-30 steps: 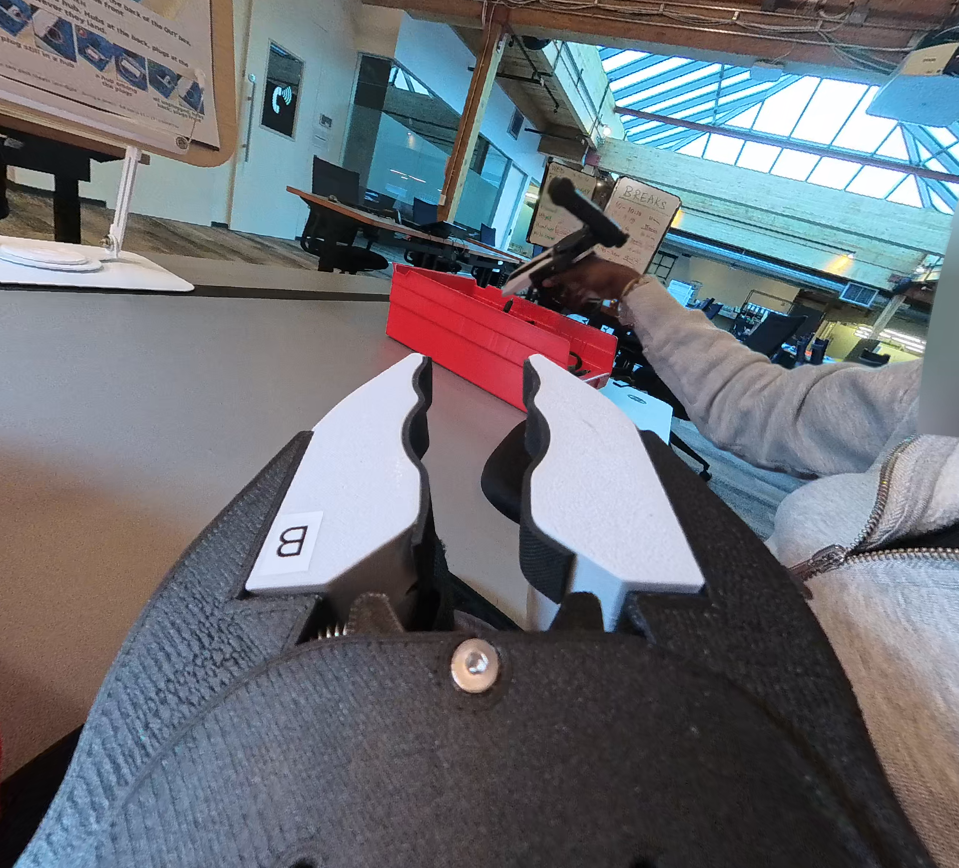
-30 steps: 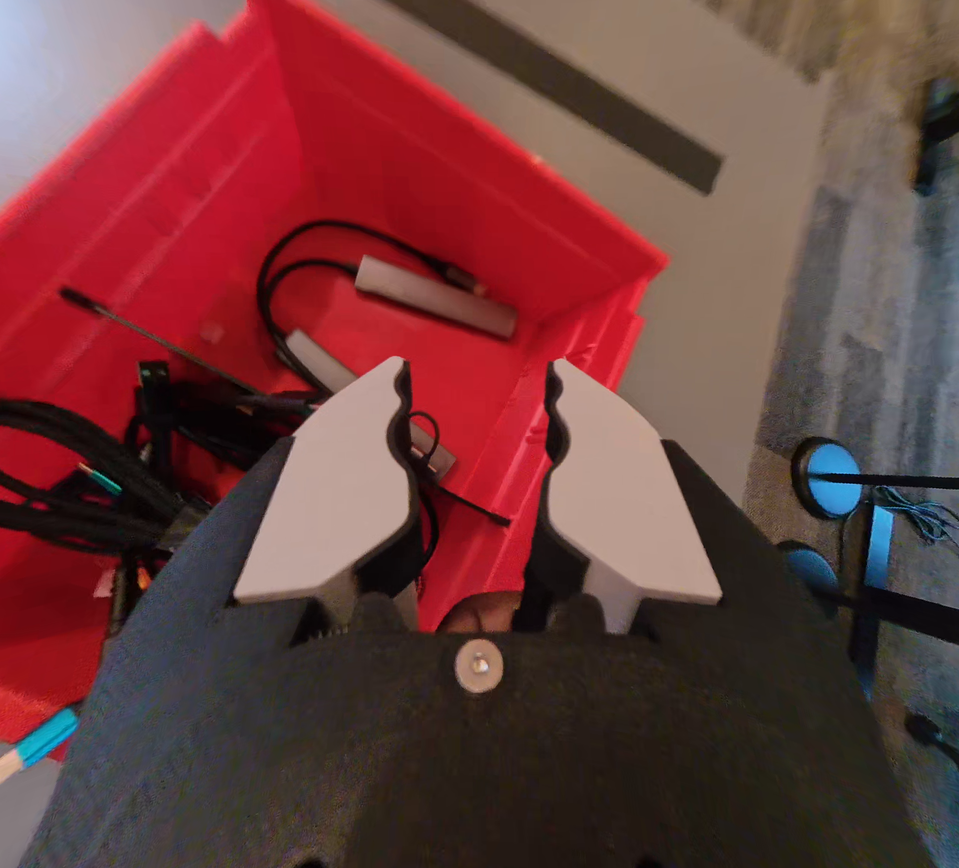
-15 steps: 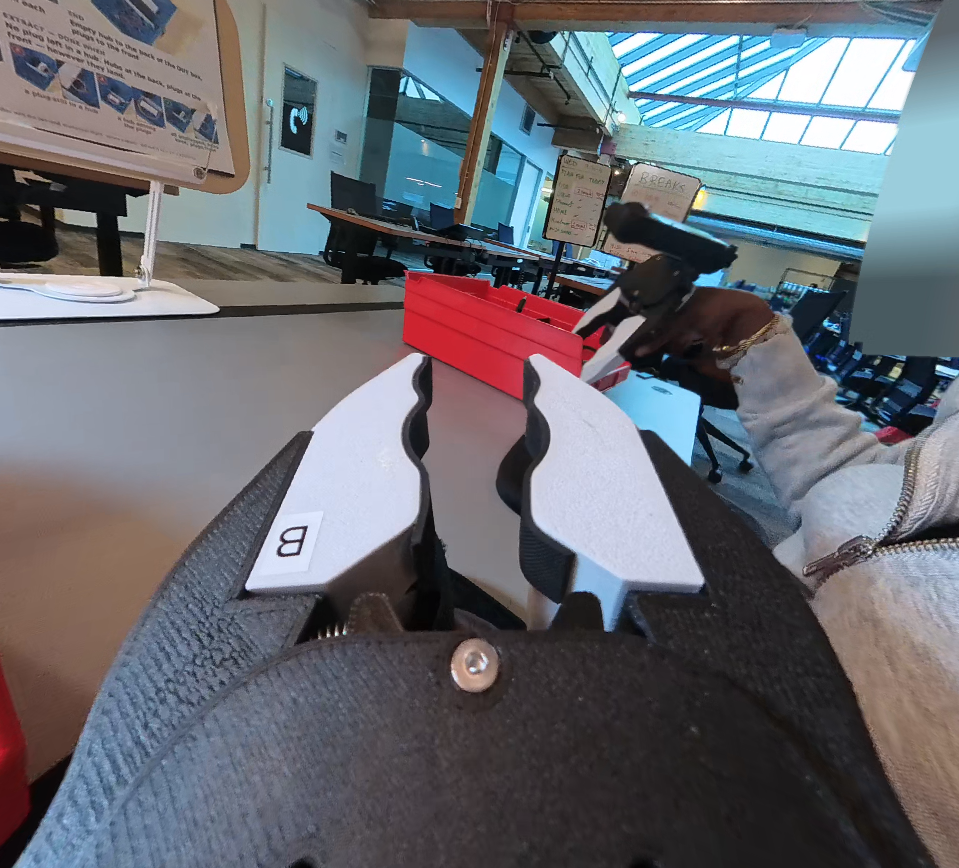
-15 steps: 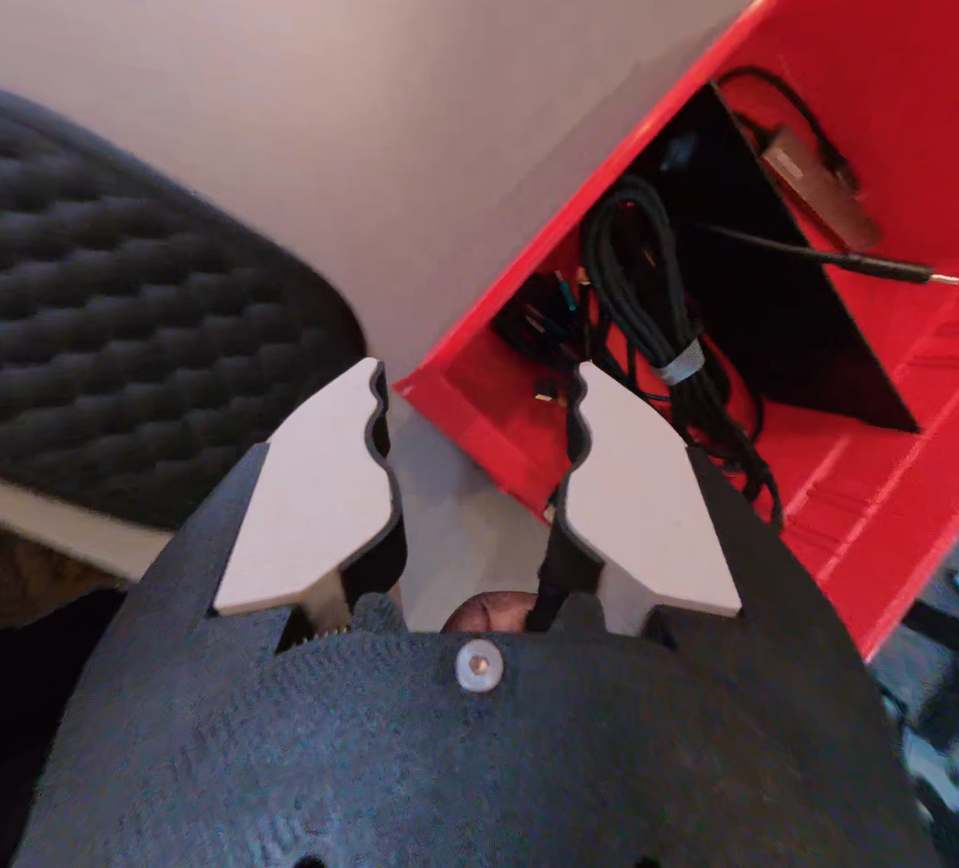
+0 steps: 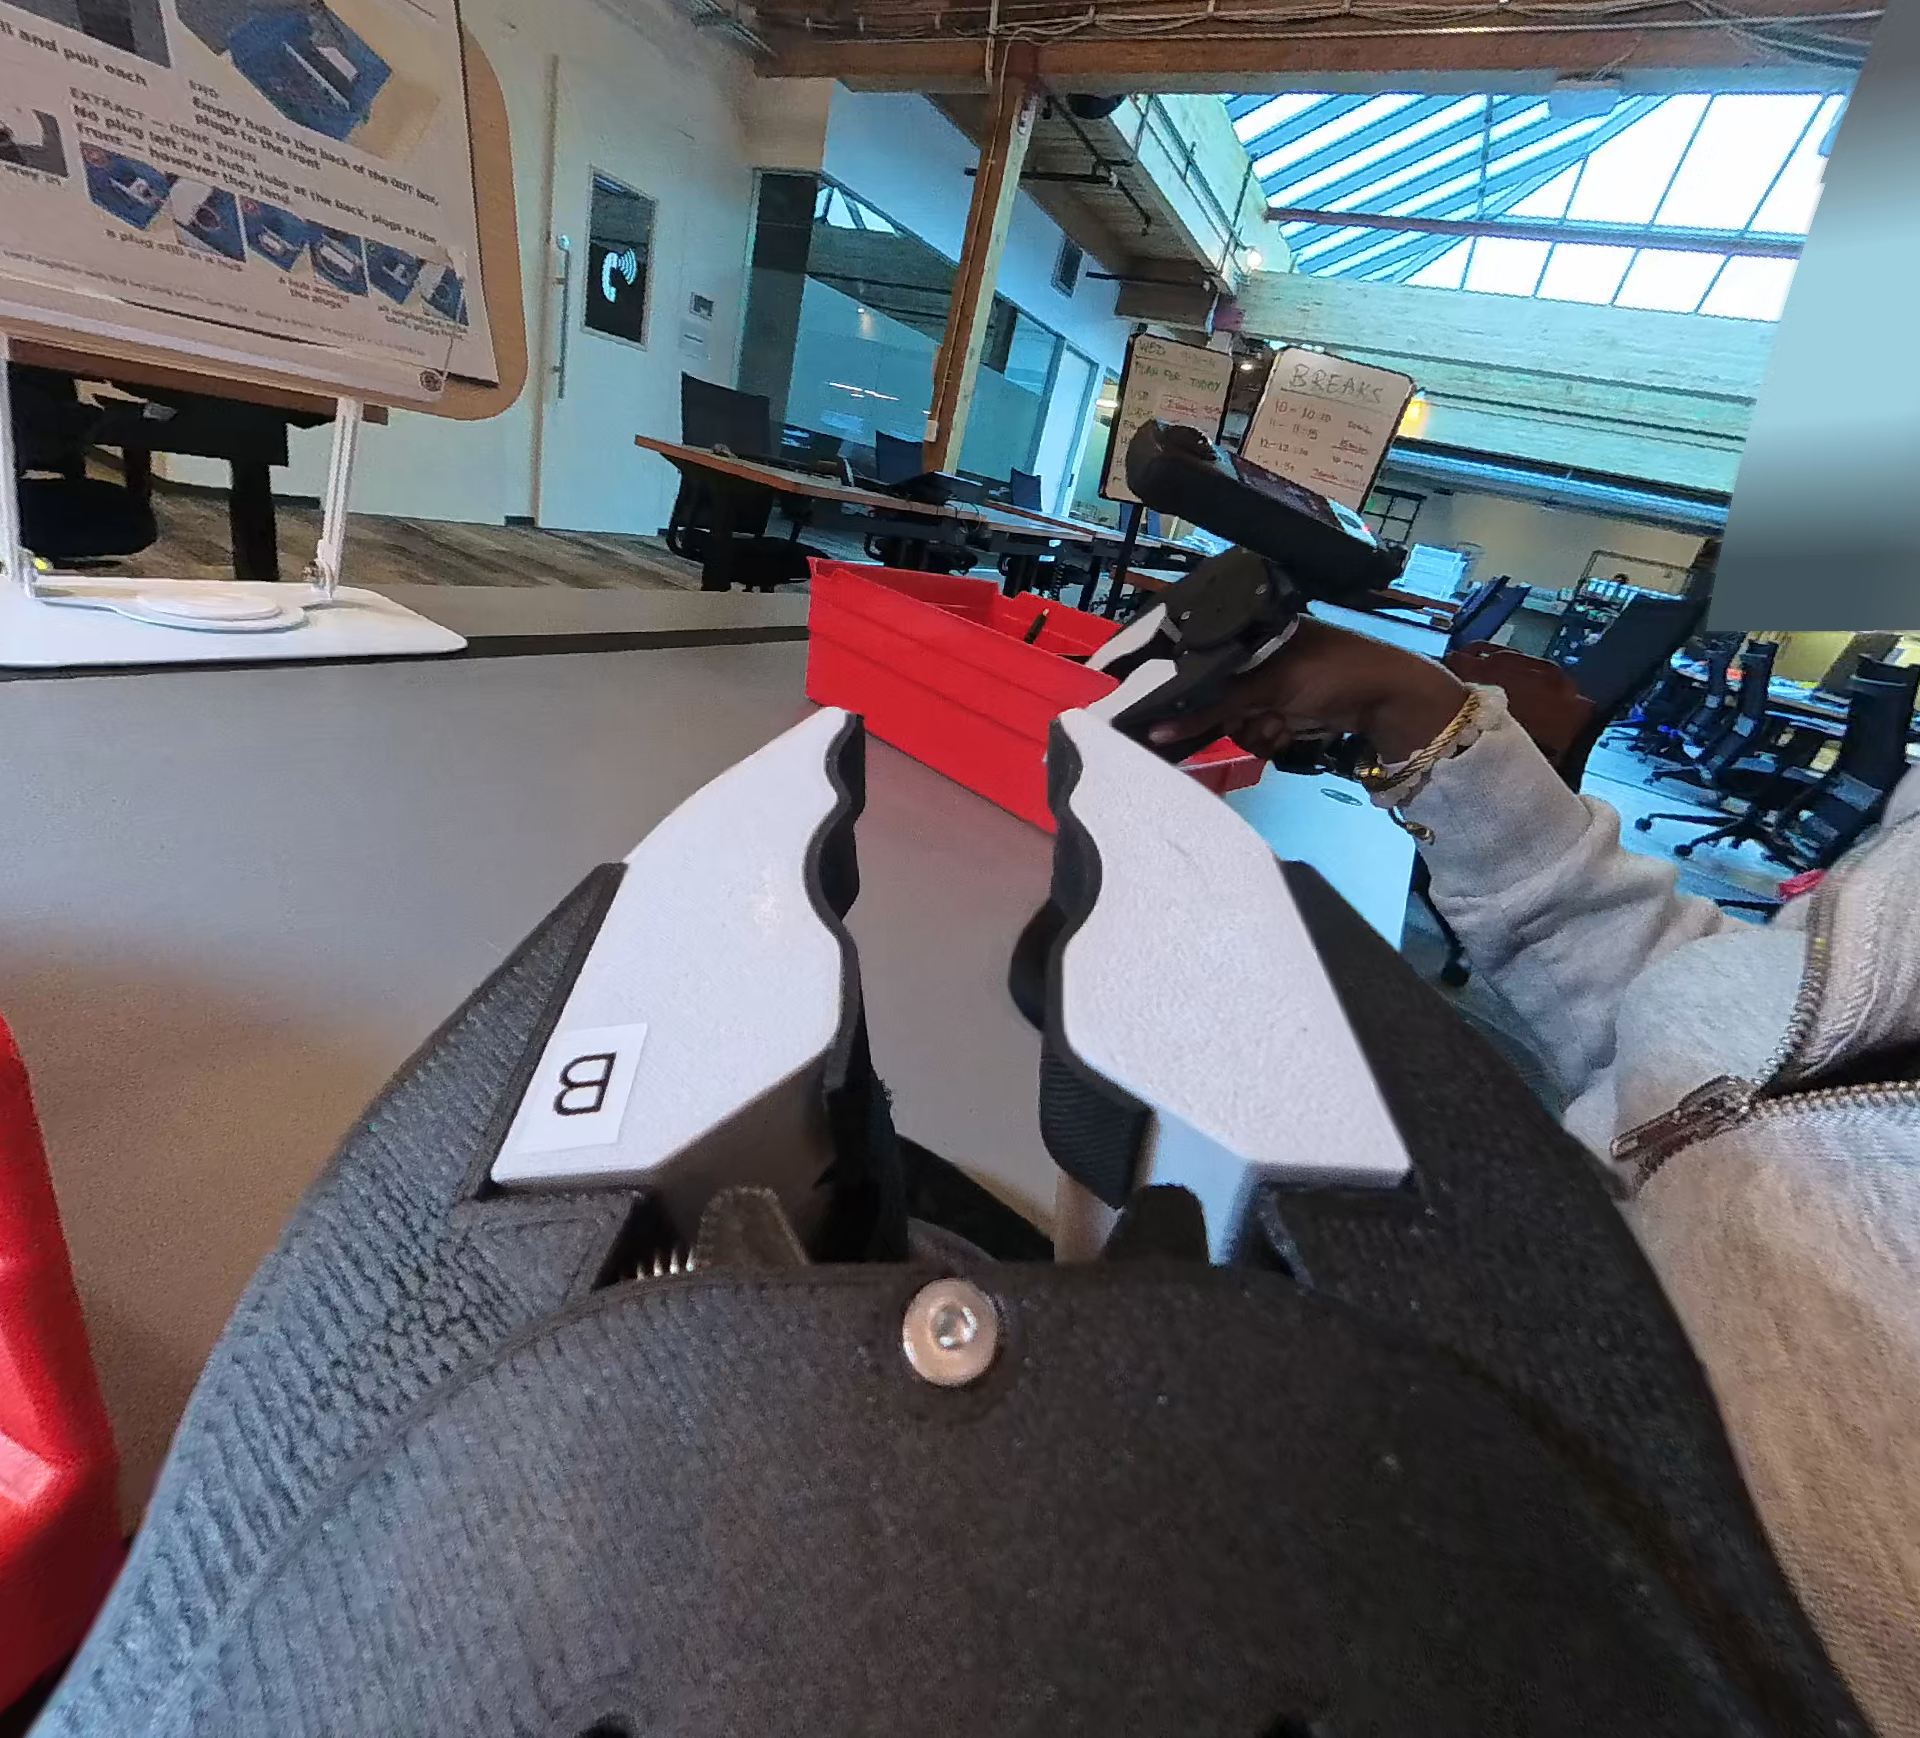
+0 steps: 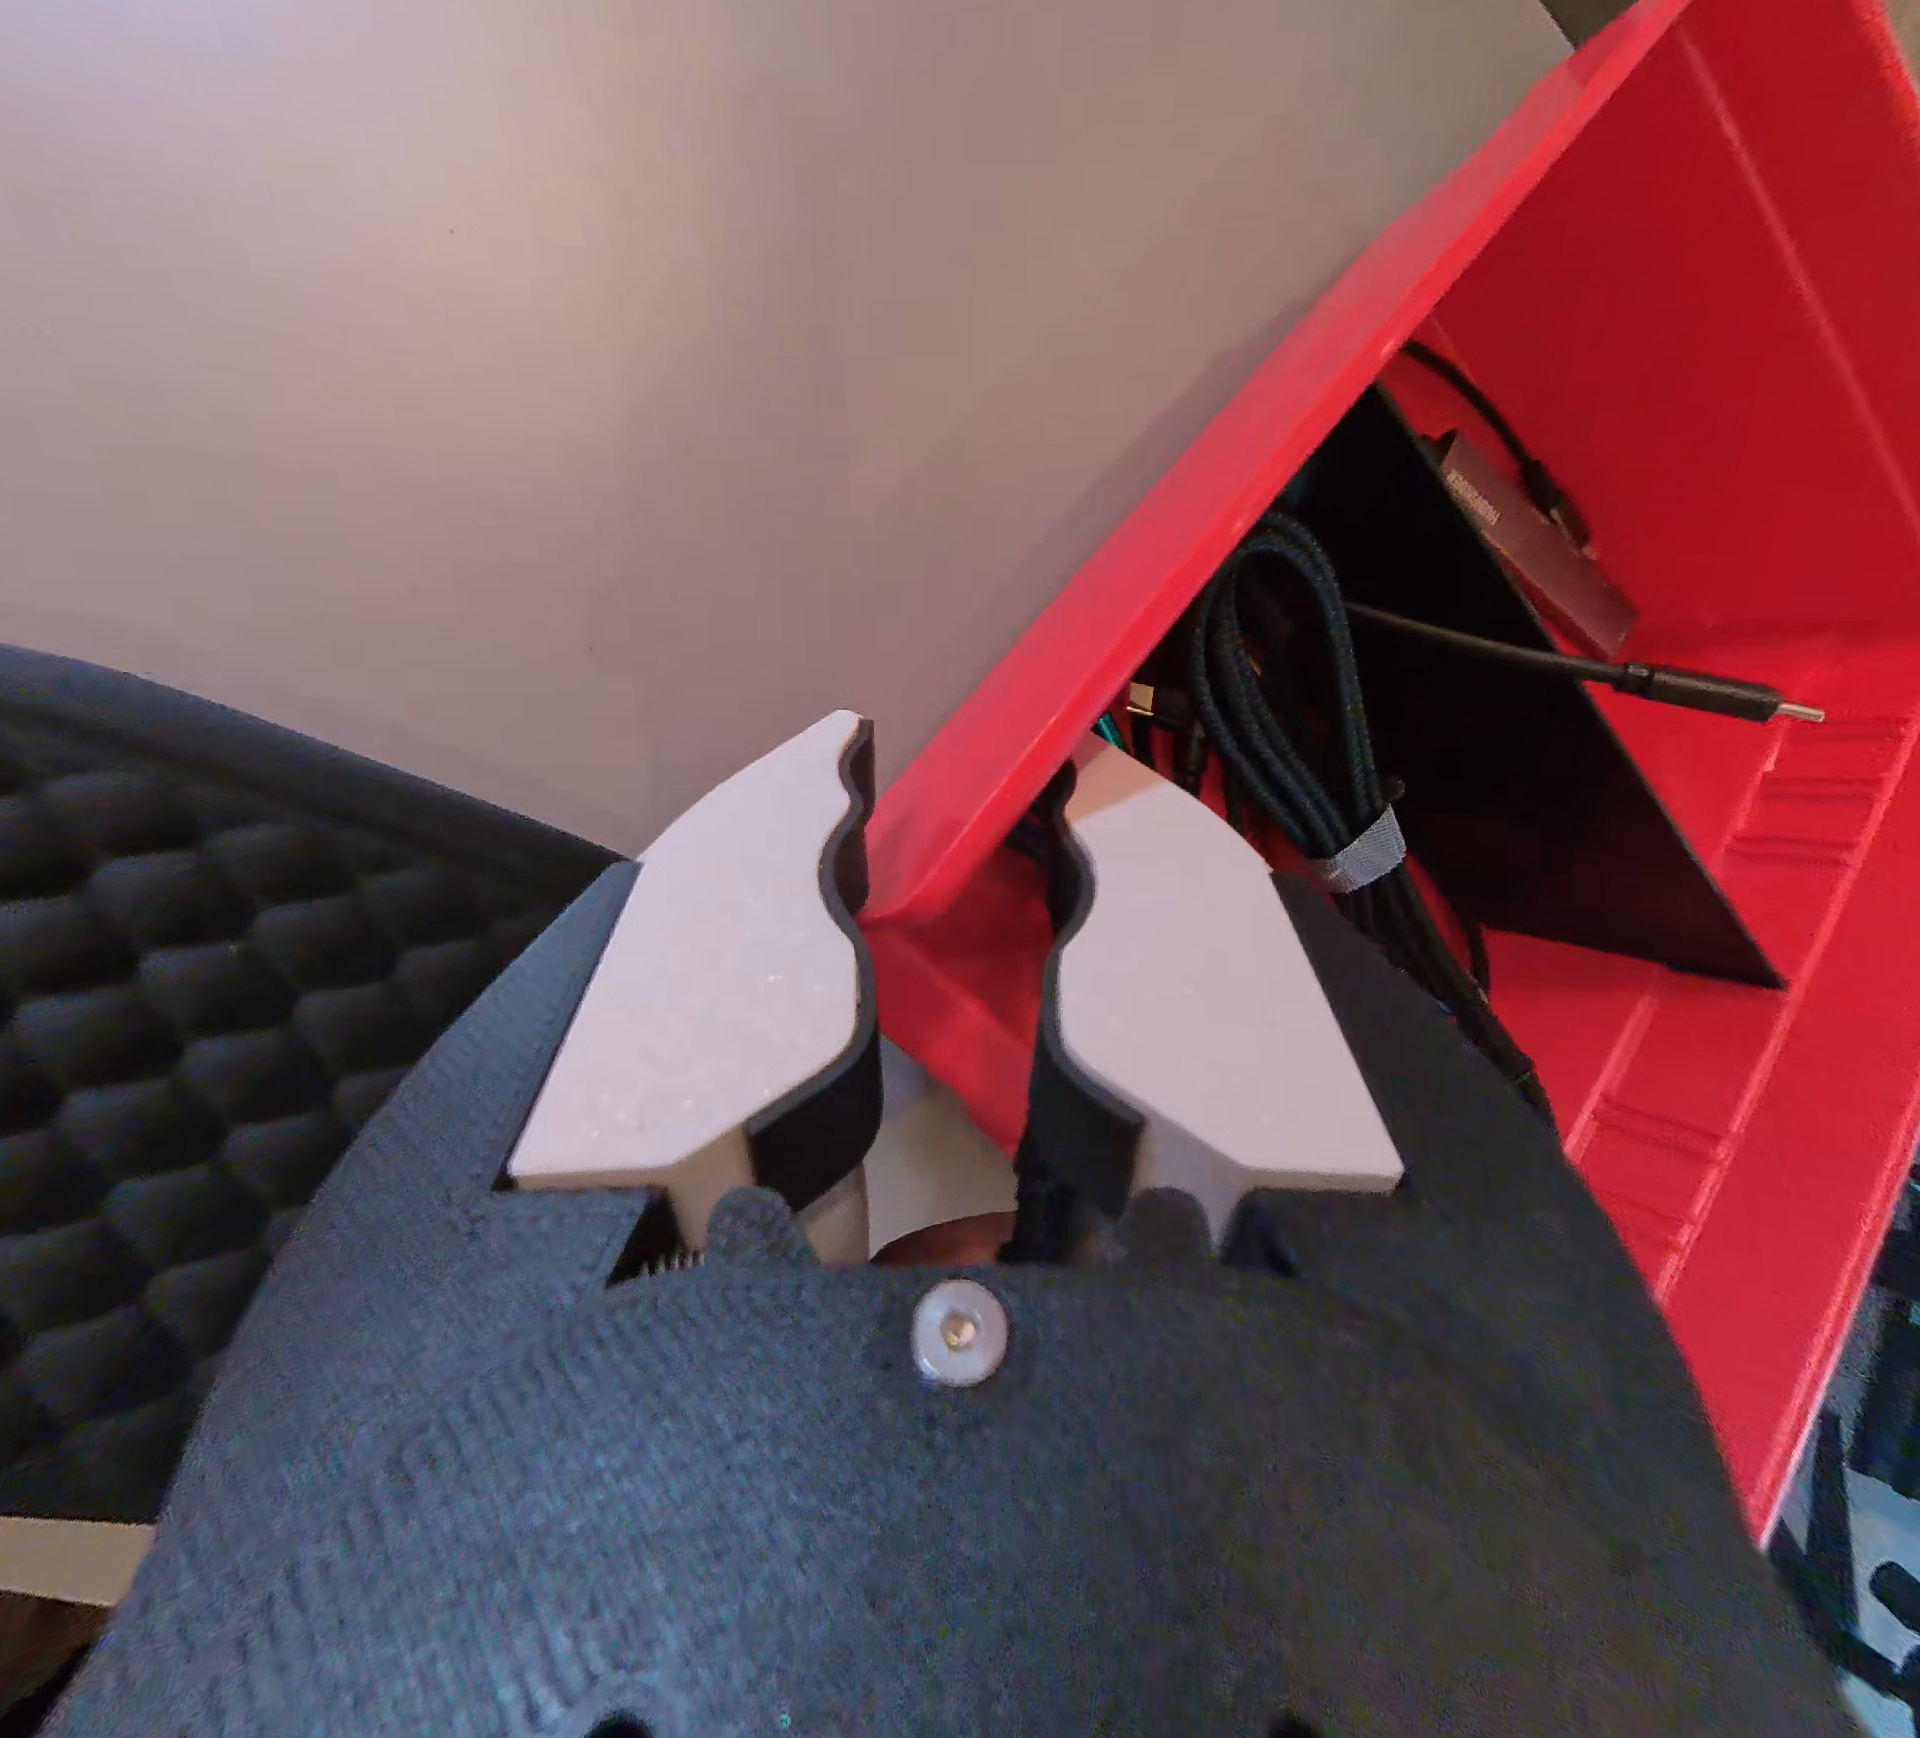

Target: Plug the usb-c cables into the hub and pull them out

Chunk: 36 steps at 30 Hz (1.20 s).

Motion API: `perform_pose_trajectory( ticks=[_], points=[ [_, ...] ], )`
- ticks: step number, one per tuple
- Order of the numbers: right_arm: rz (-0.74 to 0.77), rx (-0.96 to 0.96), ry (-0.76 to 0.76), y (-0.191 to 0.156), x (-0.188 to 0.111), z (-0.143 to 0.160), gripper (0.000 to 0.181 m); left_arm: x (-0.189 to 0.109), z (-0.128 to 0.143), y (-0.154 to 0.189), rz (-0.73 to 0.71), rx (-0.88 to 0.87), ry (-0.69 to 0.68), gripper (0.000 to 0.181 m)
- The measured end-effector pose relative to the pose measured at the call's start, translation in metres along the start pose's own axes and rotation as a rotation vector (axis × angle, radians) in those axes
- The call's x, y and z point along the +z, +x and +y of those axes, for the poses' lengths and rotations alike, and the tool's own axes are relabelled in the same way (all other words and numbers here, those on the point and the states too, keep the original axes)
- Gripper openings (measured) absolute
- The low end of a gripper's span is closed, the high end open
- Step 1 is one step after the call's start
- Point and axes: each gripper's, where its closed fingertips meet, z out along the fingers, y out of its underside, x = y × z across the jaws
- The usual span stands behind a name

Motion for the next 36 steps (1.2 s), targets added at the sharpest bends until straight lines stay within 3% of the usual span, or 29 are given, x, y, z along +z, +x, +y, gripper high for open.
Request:
perform_pose_trajectory(
  ticks=[3, 6, 8, 10, 13, 17, 36],
  points=[
    [0.005, 0.009, 0.001, 0.0, 0.0, 0.0, 0.03, -0.009, -0.012, -0.012, -0.122, 0.14, -0.019, 0.036],
    [0.015, 0.021, 0.006, 0.001, 0.001, -0.001, 0.03, -0.037, -0.035, -0.051, -0.472, 0.397, -0.089, 0.051],
    [0.034, 0.023, 0.009, 0.002, 0.001, -0.002, 0.031, -0.055, -0.034, -0.081, -0.711, 0.513, -0.225, 0.059],
    [0.064, 0.017, 0.022, 0.002, 0.001, -0.006, 0.038, -0.061, -0.01, -0.105, -0.813, 0.497, -0.412, 0.065],
    [0.105, 0.017, 0.015, 0.005, 0.002, -0.006, 0.03, -0.064, 0.021, -0.131, -0.859, 0.462, -0.589, 0.061],
    [0.108, 0.017, 0.008, 0.007, 0.005, -0.004, 0.027, -0.067, 0.022, -0.144, -0.903, 0.521, -0.645, 0.03],
    [0.127, -0.004, -0.005, 0.008, 0.005, -0.002, 0.026, -0.062, 0.02, -0.149, -0.874, 0.551, -0.637, 0.026]
  ],
)
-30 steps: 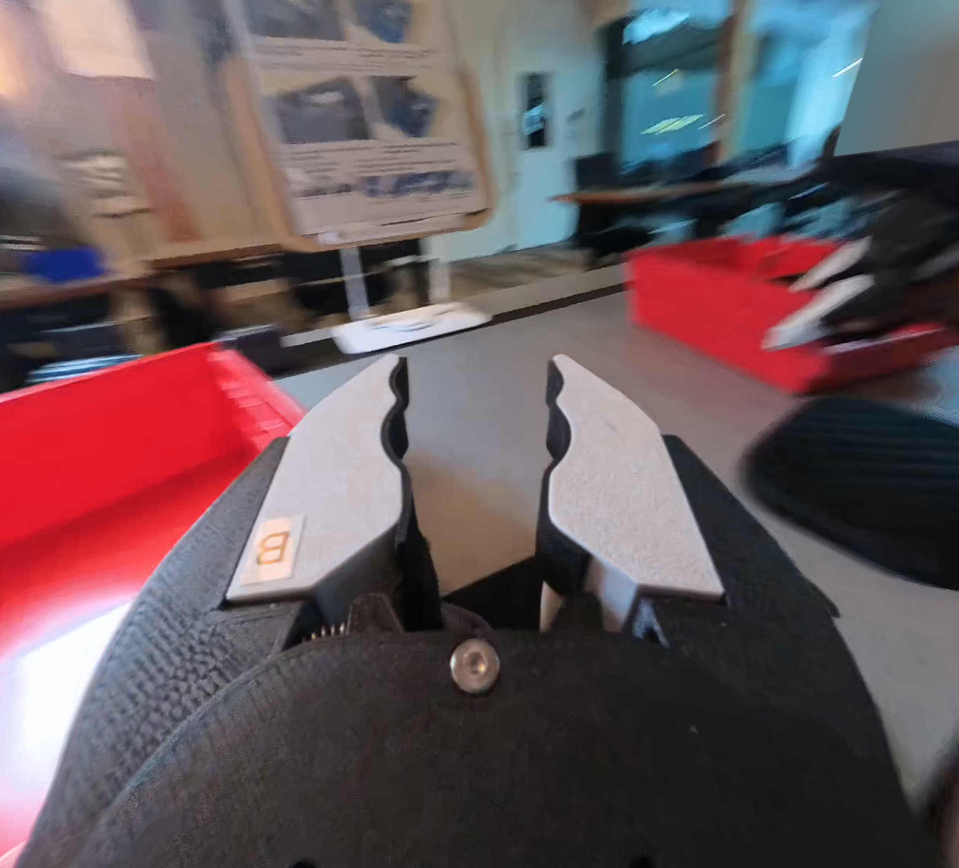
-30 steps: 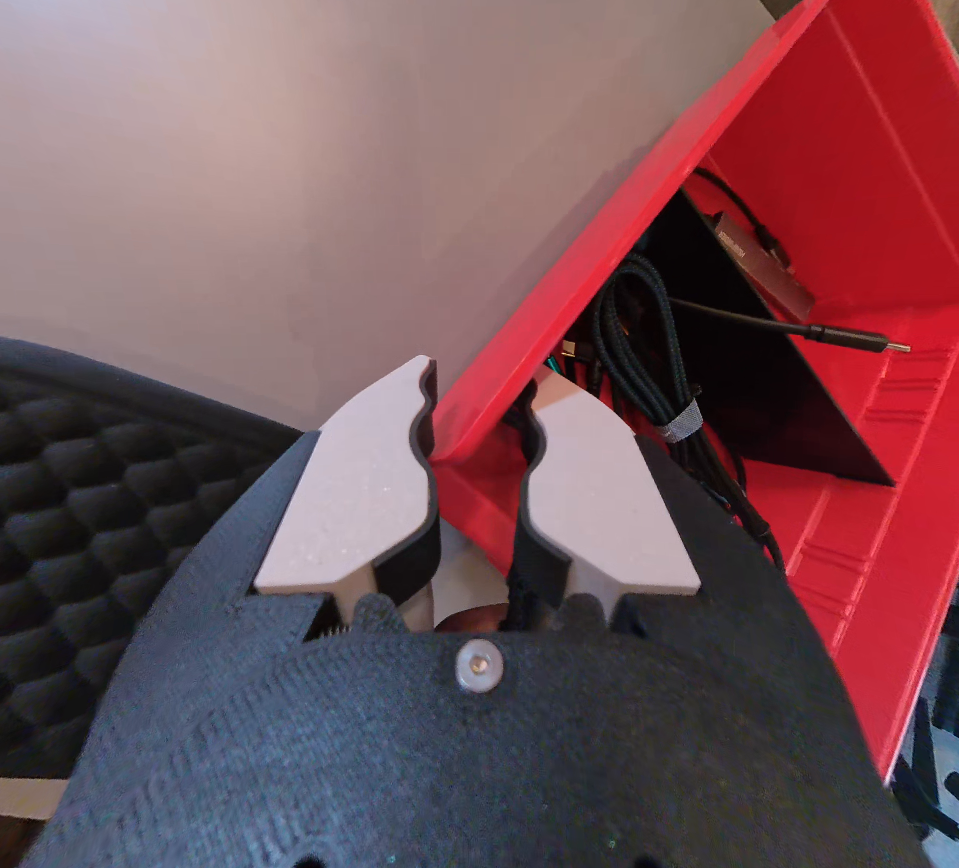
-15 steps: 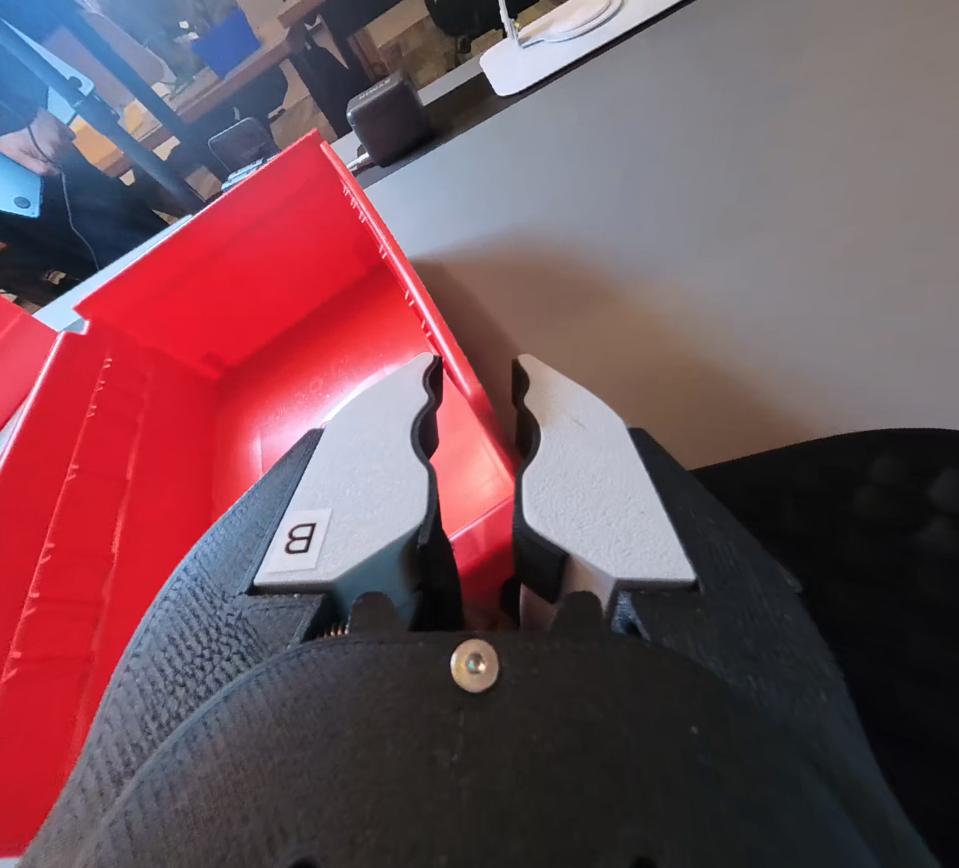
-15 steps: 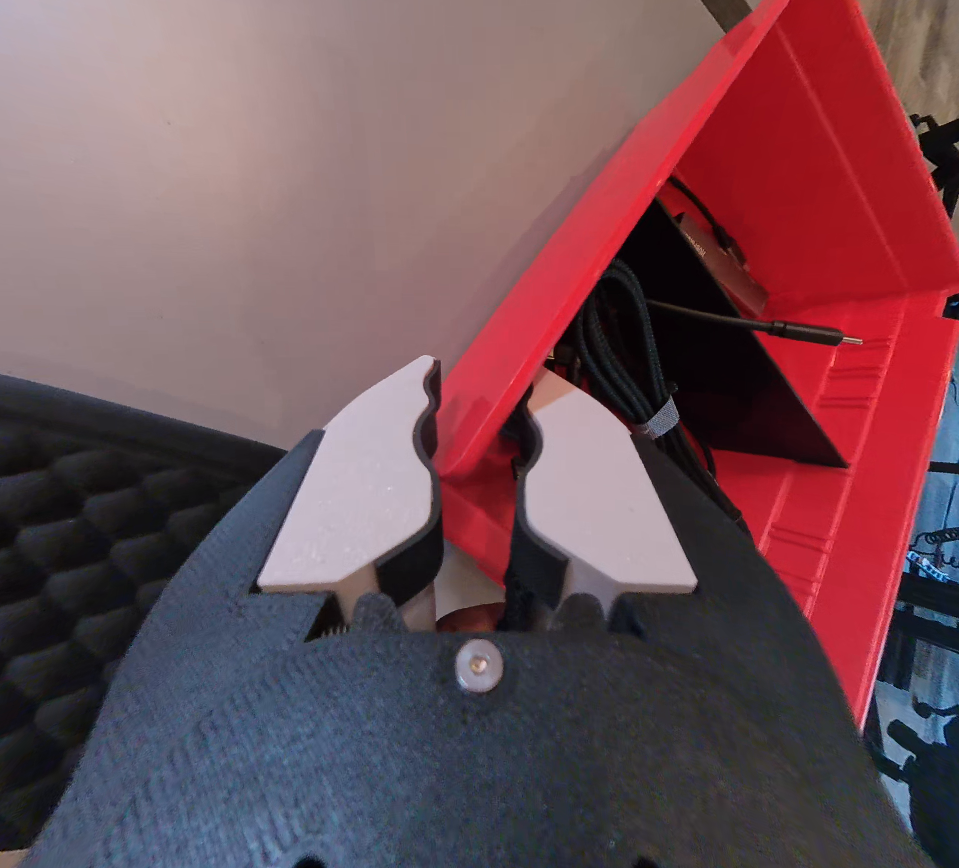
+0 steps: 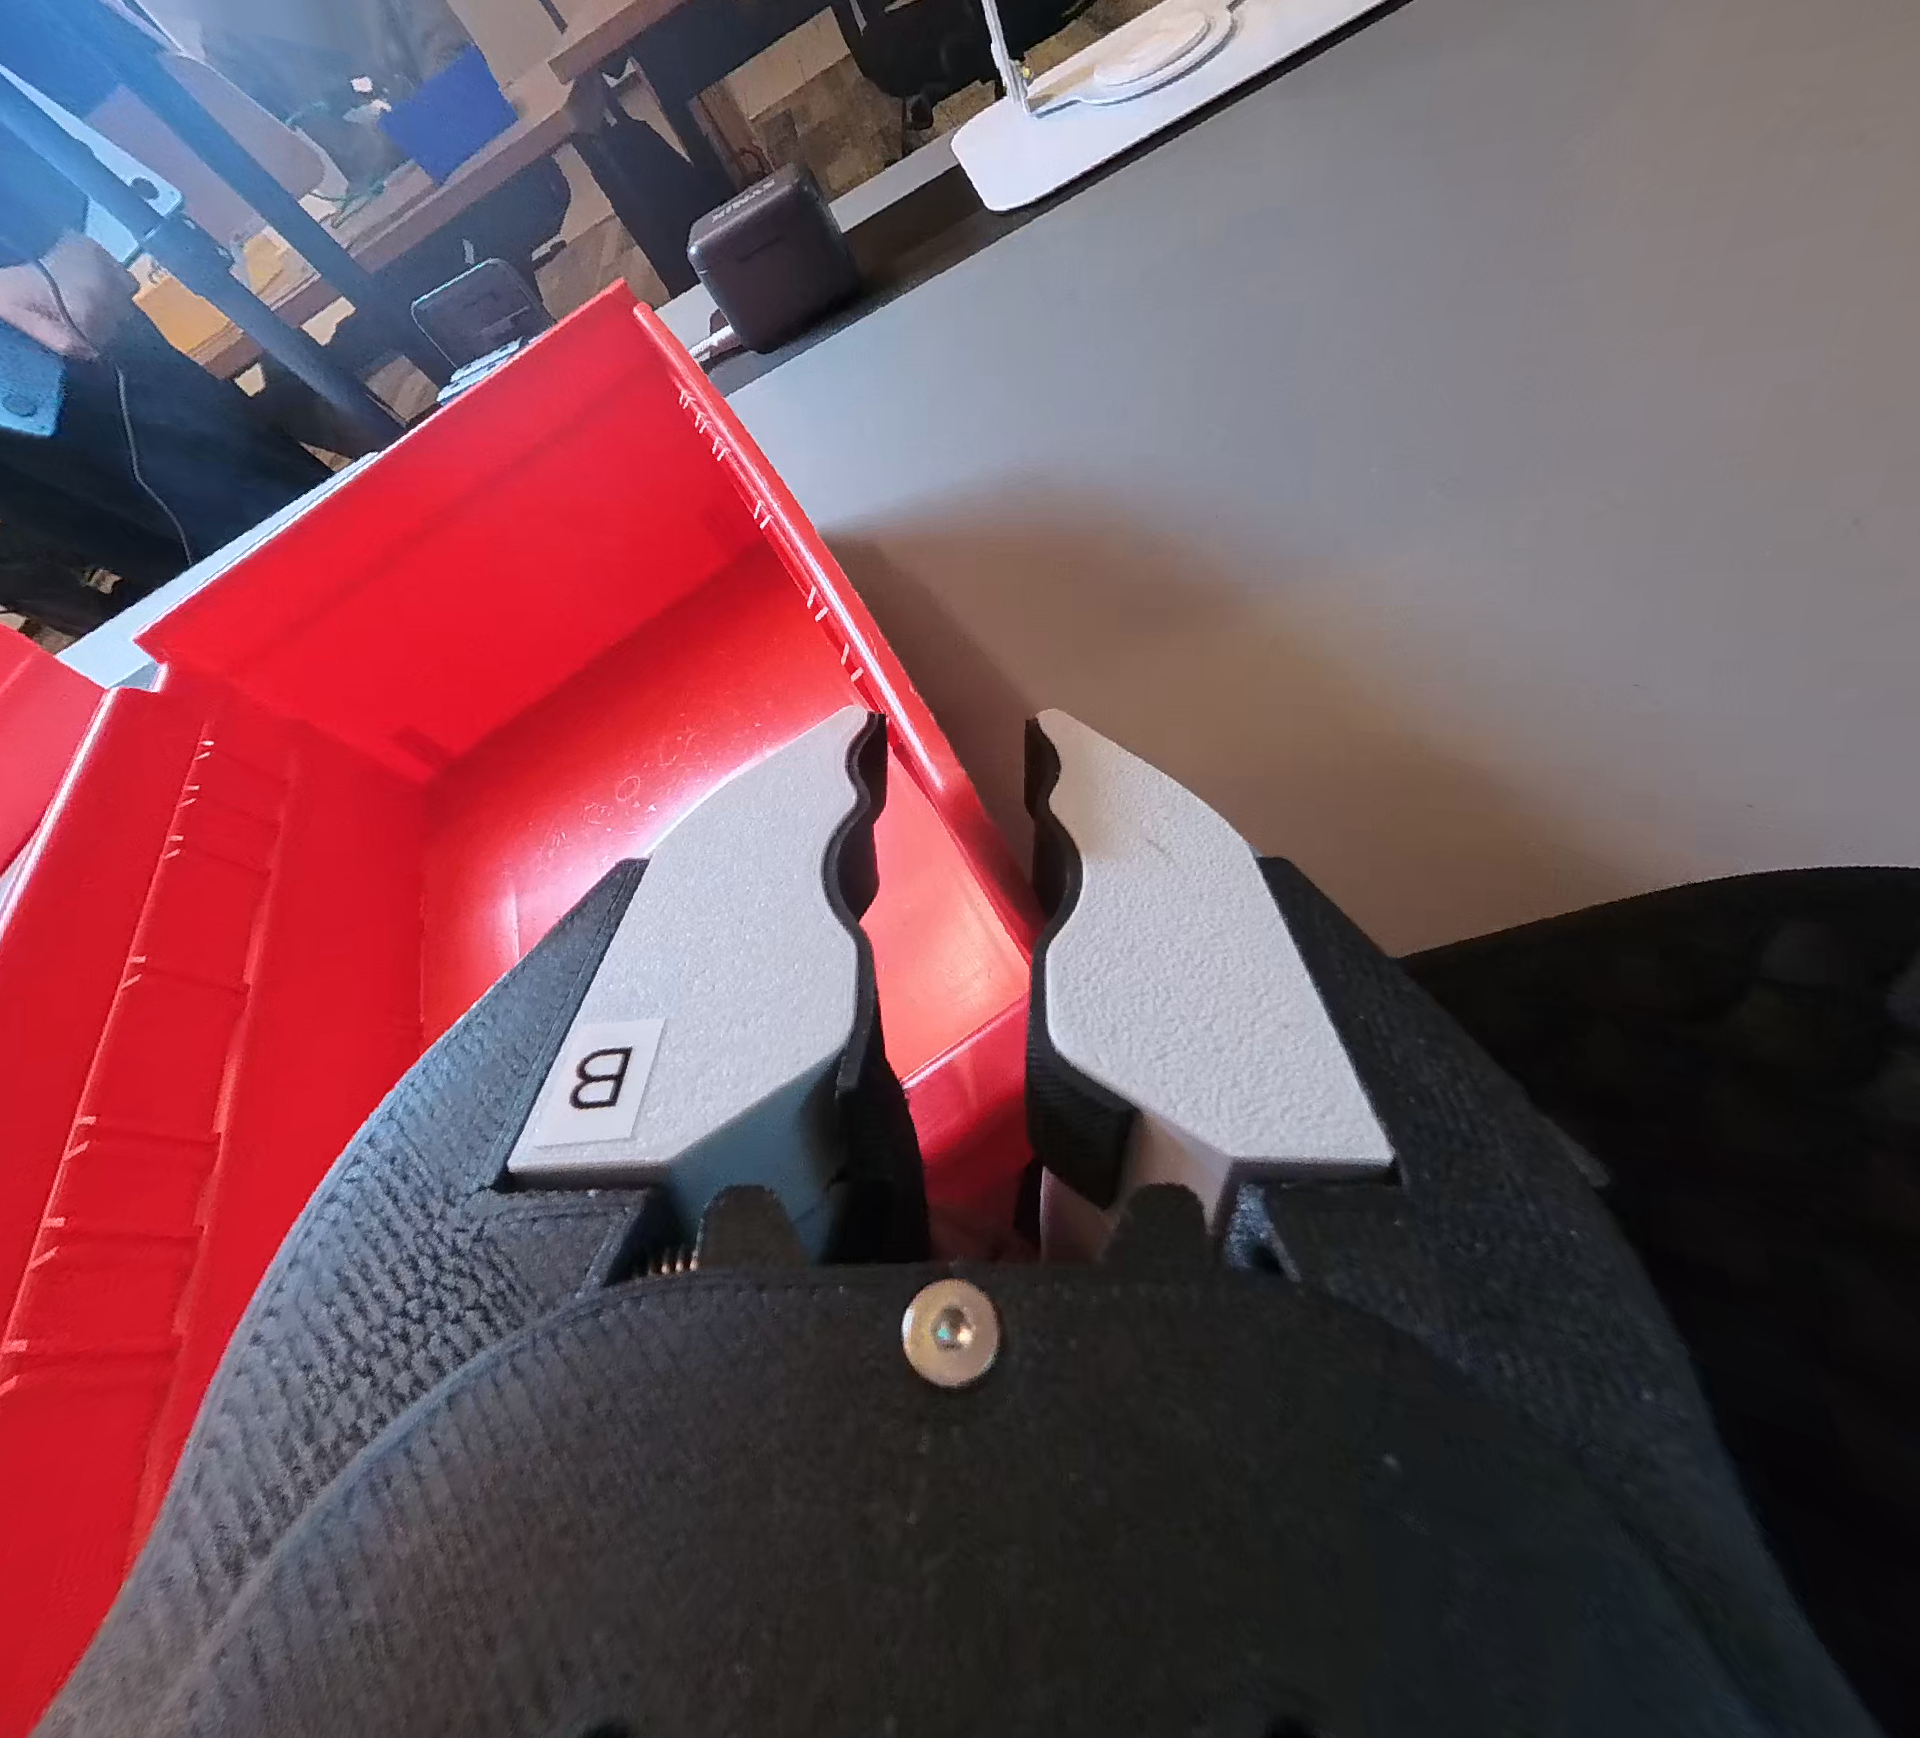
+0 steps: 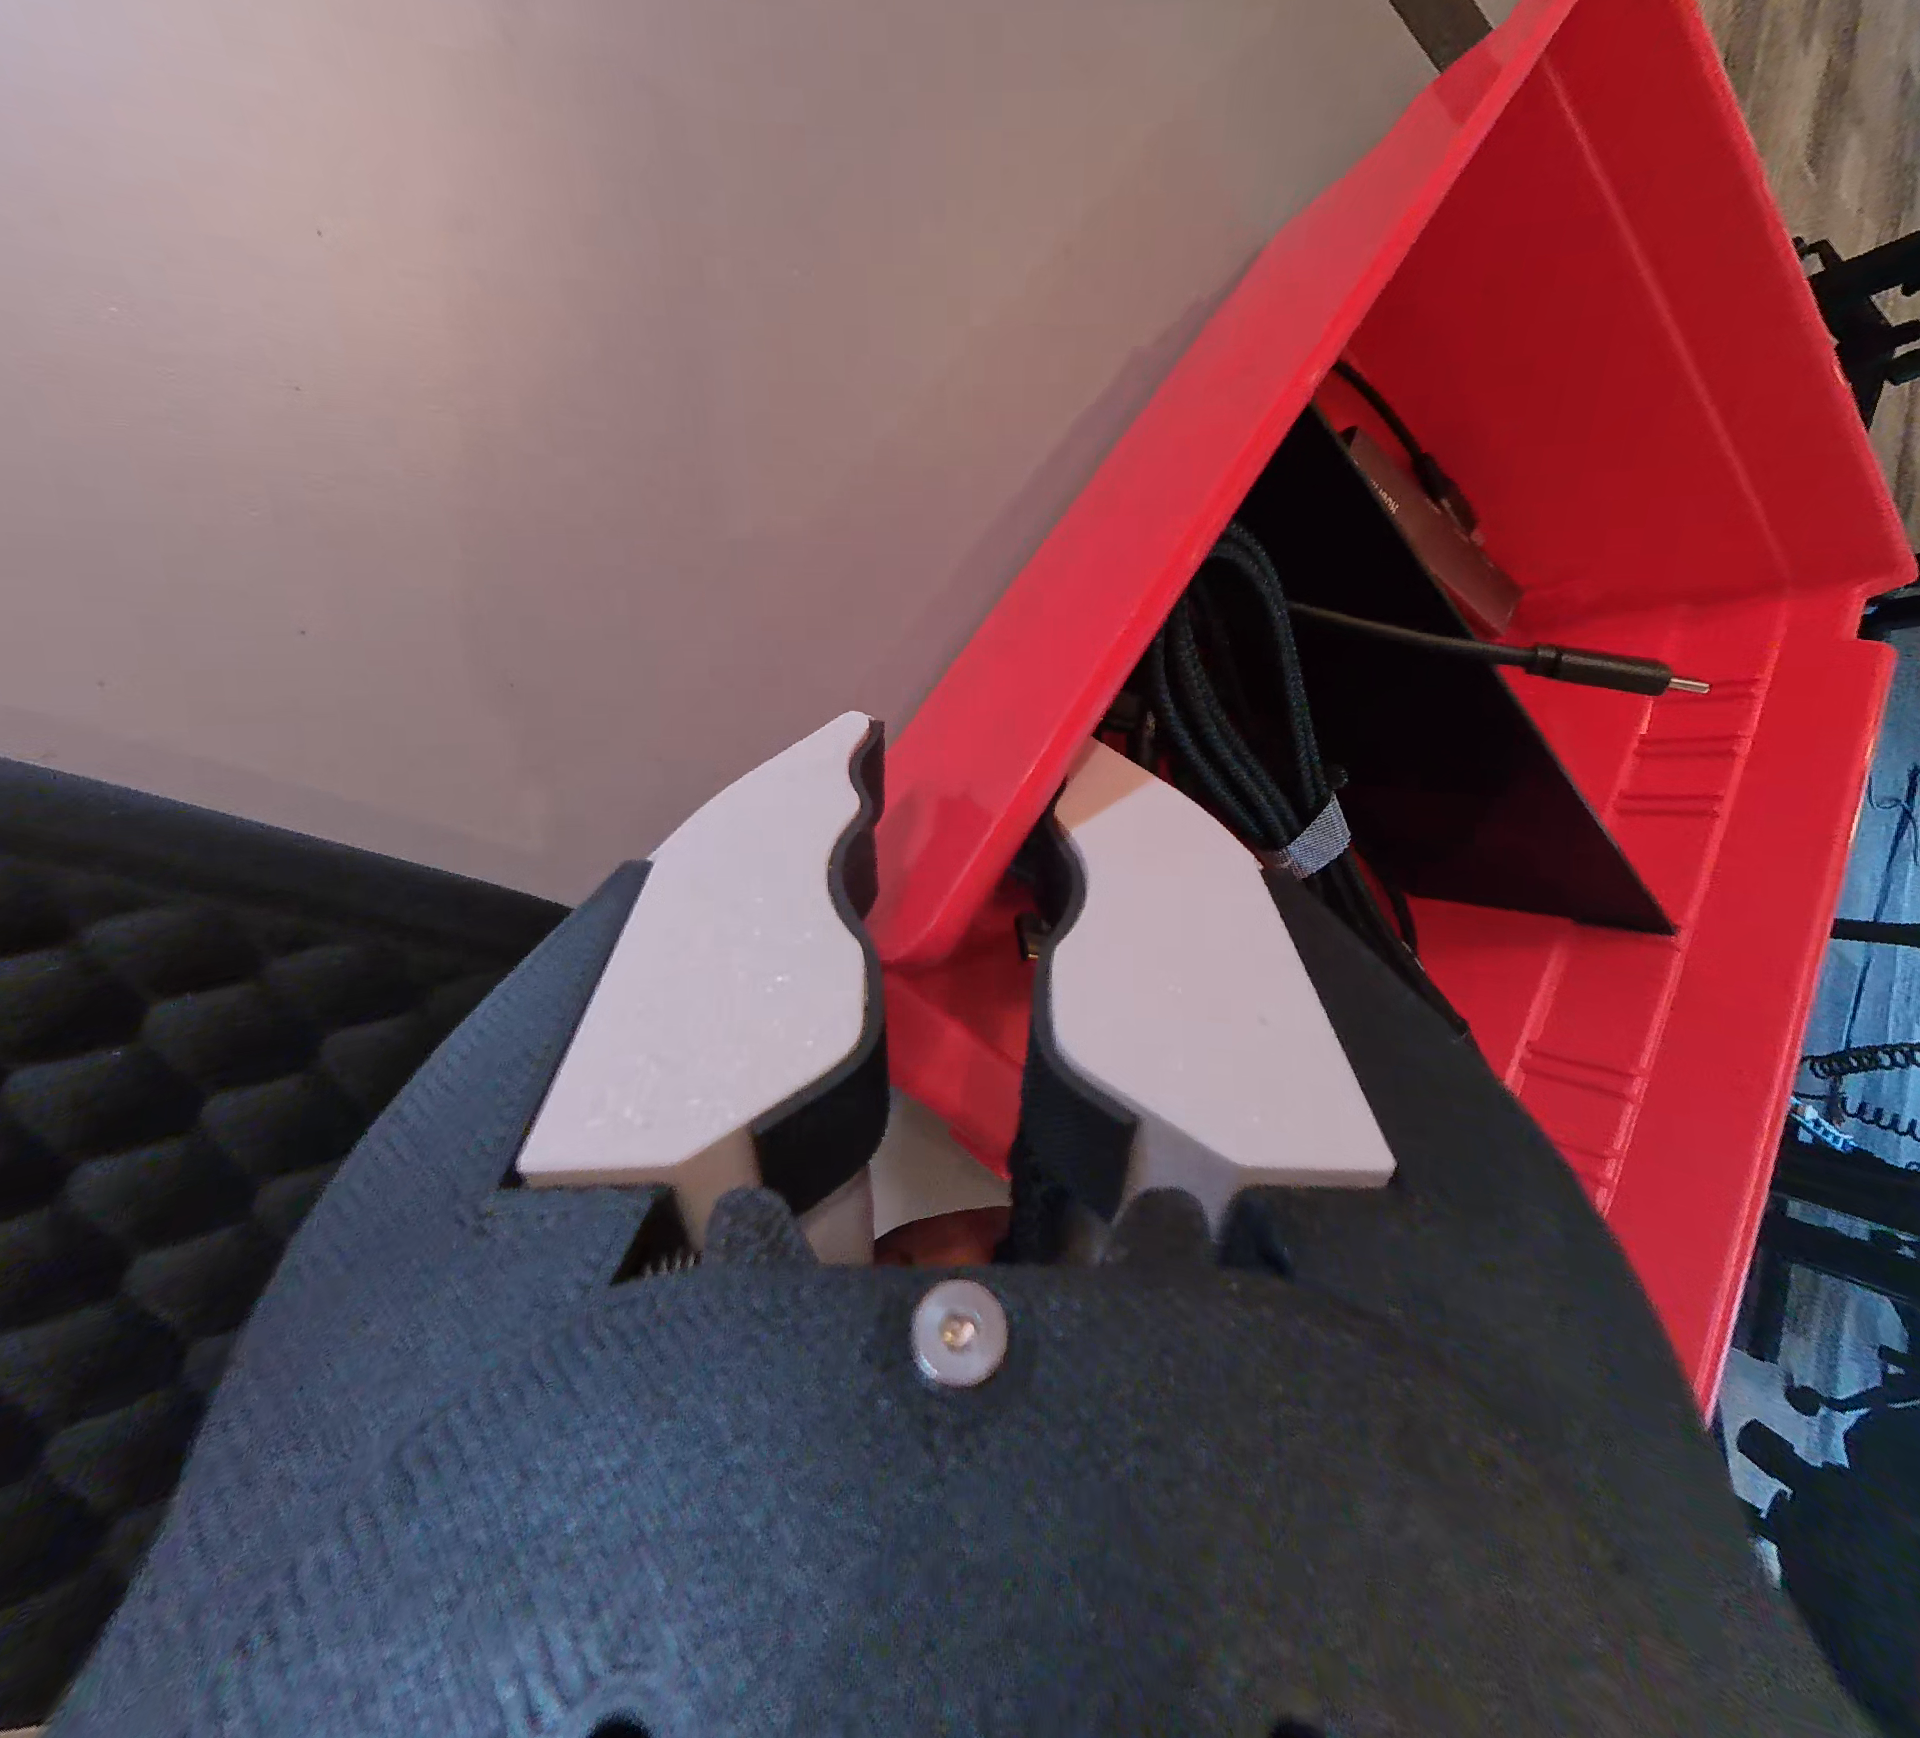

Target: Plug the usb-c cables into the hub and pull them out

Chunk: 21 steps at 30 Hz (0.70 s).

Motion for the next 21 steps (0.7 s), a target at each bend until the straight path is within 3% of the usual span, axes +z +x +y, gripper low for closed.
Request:
perform_pose_trajectory(
  ticks=[10, 21],
  points=[
    [0.021, 0.077, 0.016, 0.005, 0.003, -0.001, 0.023, 0.014, 0.003, -0.024, 0.006, -0.003, 0.04, 0.018],
    [0.142, 0.267, 0.148, 0.018, 0.005, -0.004, 0.012, 0.024, -0.002, -0.026, 0.038, -0.059, 0.128, 0.013]
  ],
)
